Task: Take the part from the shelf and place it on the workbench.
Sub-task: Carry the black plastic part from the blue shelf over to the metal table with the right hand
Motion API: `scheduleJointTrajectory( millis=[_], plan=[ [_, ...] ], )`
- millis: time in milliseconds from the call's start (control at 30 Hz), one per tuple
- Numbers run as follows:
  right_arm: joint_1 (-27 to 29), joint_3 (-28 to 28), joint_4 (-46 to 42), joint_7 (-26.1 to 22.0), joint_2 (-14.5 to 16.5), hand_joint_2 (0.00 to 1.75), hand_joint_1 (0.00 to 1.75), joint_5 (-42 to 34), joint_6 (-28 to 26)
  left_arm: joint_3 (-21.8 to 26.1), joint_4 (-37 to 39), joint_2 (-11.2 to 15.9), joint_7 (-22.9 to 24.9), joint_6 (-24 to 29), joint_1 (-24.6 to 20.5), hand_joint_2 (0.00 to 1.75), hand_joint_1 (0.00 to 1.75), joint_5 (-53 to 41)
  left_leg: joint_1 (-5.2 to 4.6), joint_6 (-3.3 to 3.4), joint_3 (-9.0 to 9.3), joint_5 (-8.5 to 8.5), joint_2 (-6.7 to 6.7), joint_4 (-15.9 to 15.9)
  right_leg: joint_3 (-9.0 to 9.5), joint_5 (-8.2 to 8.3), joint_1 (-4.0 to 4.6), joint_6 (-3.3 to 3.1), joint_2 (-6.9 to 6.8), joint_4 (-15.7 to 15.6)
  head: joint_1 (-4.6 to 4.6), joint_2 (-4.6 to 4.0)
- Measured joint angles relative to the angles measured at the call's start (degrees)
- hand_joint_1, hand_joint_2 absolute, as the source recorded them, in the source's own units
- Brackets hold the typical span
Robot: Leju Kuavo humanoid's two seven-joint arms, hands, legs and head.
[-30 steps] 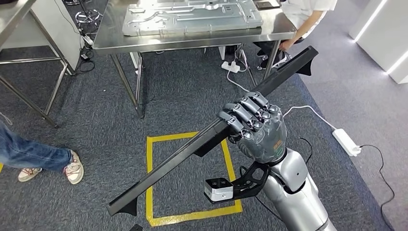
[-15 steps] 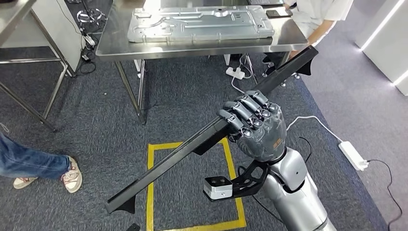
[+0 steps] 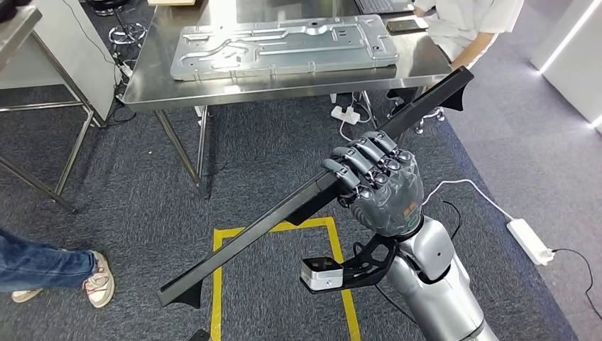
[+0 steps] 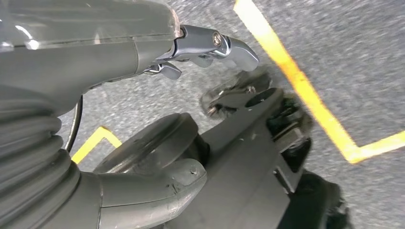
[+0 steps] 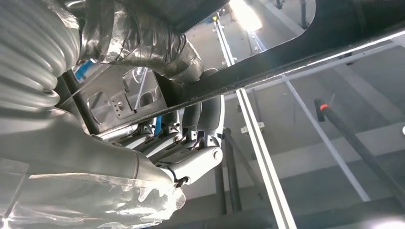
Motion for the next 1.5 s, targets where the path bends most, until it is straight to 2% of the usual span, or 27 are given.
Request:
scheduleJointTrajectory(
  millis=[33, 100, 233, 300, 367, 400, 433, 500, 533, 600, 667, 733, 800, 867, 900, 933, 967, 1033, 1067, 1100, 1167, 1233, 1300, 1367, 1433, 1467, 1500],
  plan=[
    [0.0, 0.0, 0.0, 0.1, 0.0, 1.75, 1.75, 0.1, 0.0, 0.0, 0.0, 0.0, 0.0, 0.0, 0.0, 1.75, 0.0, 0.1, -0.25, 0.41, 0.35, 2.54, 0.02, -2.8, 0.67, -0.5, 0.05, 0.14, 0.03, 0.0, 0.01, 0.0],
    [-0.1, 0.0, 0.2, 0.3, 0.0, 1.75, 1.75, 0.1, 0.0, 0.0, 0.0, 0.0, 0.1, -0.2, 0.0, 1.75, 0.0, 0.2, -0.87, 1.32, 0.79, 5.27, -0.07, -6.2, 1.37, -1.08, -0.02, 0.71, 0.15, 0.0, -0.02, 0.0],
    [-0.2, 0.0, 0.2, 0.4, 0.0, 1.75, 1.75, 0.1, 0.0, 0.0, 0.1, 0.0, 0.0, -0.4, -0.2, 1.75, 0.0, 0.3, -0.81, 2.74, 2.93, 5.93, -0.1, -8.0, 1.16, -1.75, -0.12, 1.87, 0.17, 2.4, 0.02, 0.0],
    [-0.4, 0.0, 0.2, 0.4, 0.0, 1.75, 1.75, 0.1, 0.0, 0.0, 0.1, 0.0, 0.0, -0.5, -0.5, 1.75, 0.0, 0.3, -0.67, 2.96, 3.85, 5.8, -0.02, -8.5, -1.49, -4.37, -0.34, 2.29, 0.1, 7.2, 0.08, 0.0],
    [-0.4, 0.1, 0.3, 0.4, -0.1, 1.75, 1.75, 0.1, 0.0, -0.1, 0.1, 0.0, 0.0, -0.5, -0.6, 1.75, 0.0, 0.3, -0.6, 2.9, 4.26, 5.29, -0.05, -8.5, -5.62, -6.6, -0.7, 2.81, 0.09, 13.0, 0.07, 0.0],
    [-0.3, 0.1, 0.3, 0.5, -0.1, 1.75, 1.75, 0.1, 0.0, -0.1, 0.1, -0.1, 0.0, -0.6, -0.5, 1.75, 0.0, 0.3, -0.52, 2.77, 4.54, 4.96, -0.06, -8.4, -7.04, -6.44, -0.88, 3.09, 0.08, 14.3, 0.07, 0.0],
    [-0.3, 0.1, 0.3, 0.6, -0.2, 1.75, 1.75, 0.2, 0.0, -0.1, 0.1, -0.1, 0.0, -0.6, -0.4, 1.75, 0.0, 0.3, -0.39, 2.58, 4.93, 4.61, -0.09, -8.4, -7.5, -5.13, -1.04, 3.33, 0.06, 13.6, 0.07, 0.0],
    [-0.3, 0.1, 0.3, 0.8, -0.2, 1.75, 1.75, 0.2, 0.0, -0.1, 0.1, -0.1, 0.0, -0.7, -0.4, 1.75, 0.0, 0.3, -0.05, 2.04, 5.95, 3.71, -0.13, -8.3, -5.79, -0.13, -1.38, 3.8, 0.03, 7.3, 0.08, 0.0],
    [-0.3, 0.1, 0.3, 0.9, -0.3, 1.75, 1.75, 0.3, 0.0, -0.1, 0.1, -0.1, 0.0, -0.7, -0.4, 1.75, 0.0, 0.3, 0.04, 1.66, 6.36, 3.22, -0.17, -8.1, -4.69, 1.37, -1.42, 3.92, 0.01, 4.0, 0.09, 0.0],
    [-0.3, 0.1, 0.4, 1.2, -0.4, 1.75, 1.75, 0.3, 0.0, -0.1, 0.1, -0.1, 0.0, -0.8, -0.6, 1.75, 0.0, 0.4, 0.04, 0.8, 6.62, 2.43, -0.23, -7.8, -3.53, 2.08, -1.28, 3.32, -0.06, 0.6, 0.1, 0.0],
    [-0.4, 0.1, 0.4, 1.4, -0.5, 1.75, 1.75, 0.4, 0.0, -0.2, 0.1, -0.1, 0.0, -0.9, -0.6, 1.75, 0.0, 0.4, -0.02, 0.02, 6.83, 2.07, -0.25, -7.6, -3.24, 1.78, -1.08, 2.14, -0.03, 0.6, 0.11, 0.0],
    [-0.4, 0.1, 0.4, 1.6, -0.6, 1.75, 1.75, 0.5, 0.0, -0.2, 0.1, -0.1, 0.0, -0.9, -0.6, 1.75, 0.0, 0.4, 0.08, -0.44, 6.36, 1.71, -0.09, -5.8, -2.58, 1.82, -1.09, 1.33, 0.0, 0.3, 0.1, 0.0],
    [-0.6, 0.2, 0.3, 1.6, -0.6, 1.75, 1.75, 0.8, 0.0, -0.2, 0.1, -0.2, 0.0, -1.0, -0.8, 1.75, 0.0, 0.4, 0.22, -0.74, 3.22, 0.26, 0.09, -0.4, -1.87, 1.4, -1.02, 0.75, -0.1, 0.1, 0.09, 0.0],
    [-0.6, 0.4, 0.3, 1.6, -0.6, 1.75, 1.75, 0.9, 0.0, -0.3, 0.1, -0.2, 0.0, -1.0, -0.7, 1.75, 0.0, 0.4, 0.24, -0.85, -1.45, -2.2, 0.11, 6.4, -1.31, 0.76, -0.74, 0.38, -0.13, 0.1, 0.09, 0.0],
    [-0.6, 0.4, 0.3, 1.6, -0.7, 1.75, 1.75, 1.0, 0.0, -0.4, 0.1, -0.2, 0.0, -1.0, -0.6, 1.75, 0.0, 0.4, 0.23, -0.75, -3.24, -2.8, 0.11, 8.3, -0.92, 0.39, -0.56, 0.28, -0.09, 0.1, 0.09, 0.0],
    [-0.6, 0.5, 0.3, 1.6, -0.7, 1.75, 1.75, 1.0, 0.0, -0.4, 0.1, -0.2, 0.0, -1.0, -0.5, 1.75, 0.0, 0.4, 0.18, -0.49, -4.18, -2.37, 0.11, 8.4, -0.42, -0.02, -0.34, 0.22, -0.03, 0.1, 0.09, 0.0],
    [-0.6, 0.5, 0.3, 1.6, -0.7, 1.75, 1.75, 1.0, 0.0, -0.5, 0.1, -0.2, 0.0, -1.0, -0.4, 1.75, 0.0, 0.4, 0.06, -0.1, -4.15, -0.76, 0.11, 6.6, 0.19, -0.47, -0.13, 0.18, 0.02, 0.1, 0.09, 0.0],
    [-0.6, 0.5, 0.3, 1.6, -0.7, 1.75, 1.75, 1.1, 0.0, -0.6, 0.1, -0.2, -0.1, -1.0, -0.4, 1.75, 0.0, 0.4, -0.5, 1.06, -2.08, 4.51, 0.16, -0.5, 1.42, -1.4, 0.11, 0.19, 0.0, 0.0, 0.13, 0.0],
    [-0.6, 0.5, 0.3, 1.6, -0.7, 1.75, 1.75, 1.1, 0.0, -0.6, 0.1, -0.2, -0.1, -1.0, -0.4, 1.75, 0.0, 0.4, -0.9, 1.55, -1.19, 6.2, 0.24, -3.6, 1.8, -1.75, 0.09, 0.28, -0.01, -0.1, 0.12, 0.0],
    [-0.6, 0.5, 0.3, 1.6, -0.7, 1.75, 1.75, 1.1, 0.0, -0.6, 0.1, -0.1, -0.2, -1.0, -0.5, 1.75, 0.0, 0.4, -1.32, 1.92, -0.53, 7.2, 0.29, -5.6, 1.95, -1.99, -0.05, 0.48, -0.02, -0.2, 0.12, 0.0],
    [-0.6, 0.5, 0.3, 1.7, -0.8, 1.75, 1.75, 1.0, 0.0, -0.6, 0.1, -0.1, -0.2, -1.0, -0.4, 1.75, 0.0, 0.4, -1.91, 2.42, 0.14, 7.26, 0.27, -7.3, 2.12, -1.69, -0.39, 1.16, -0.03, 0.1, 0.08, 0.0],
    [-0.5, 0.5, 0.3, 1.6, -0.8, 1.75, 1.75, 1.0, 0.0, -0.7, 0.1, 0.0, -0.3, -1.0, -0.3, 1.75, 0.0, 0.4, -1.83, 2.89, 1.84, 7.43, 0.12, -8.6, 2.18, -1.37, -0.58, 1.78, -0.11, 1.4, 0.08, 0.0],
    [-0.8, 0.5, 0.2, 1.6, -0.8, 1.75, 1.75, 1.0, 0.0, -0.7, 0.1, 0.1, -0.4, -1.0, -0.5, 1.75, 0.0, 0.4, -1.52, 3.28, 3.49, 6.94, 0.08, -9.4, 0.34, -2.43, -0.7, 2.19, -0.1, 5.4, 0.1, 0.0],
    [-0.9, 0.5, 0.3, 1.6, -0.8, 1.75, 1.75, 1.0, 0.0, -0.7, 0.1, 0.0, -0.5, -1.0, -0.6, 1.75, 0.0, 0.4, -1.41, 3.45, 4.36, 6.18, 0.04, -9.5, -3.86, -4.97, -0.95, 2.65, -0.08, 11.5, 0.12, 0.0],
    [-0.7, 0.6, 0.3, 1.7, -0.9, 1.75, 1.75, 1.0, 0.0, -0.9, 0.1, -0.1, -0.6, -1.0, -0.4, 1.75, 0.0, 0.4, -1.23, 3.18, 5.22, 5.18, 0.0, -9.3, -7.47, -6.34, -1.22, 3.2, -0.12, 14.5, 0.11, 0.0],
    [-0.7, 0.7, 0.3, 1.8, -0.9, 1.75, 1.75, 1.0, 0.0, -0.9, 0.1, -0.2, -0.6, -1.0, -0.2, 1.75, 0.0, 0.4, -1.08, 2.96, 5.8, 4.58, -0.02, -9.2, -8.06, -5.53, -1.36, 3.52, -0.15, 13.6, 0.11, 0.0],
    [-0.7, 0.8, 0.3, 2.0, -0.9, 1.75, 1.75, 1.0, 0.0, -1.0, 0.1, -0.2, -0.6, -1.0, -0.1, 1.75, 0.0, 0.4, -0.89, 2.69, 6.48, 3.9, -0.03, -9.0, -7.75, -3.54, -1.51, 3.79, -0.19, 11.0, 0.11, 0.0]
  ],
)
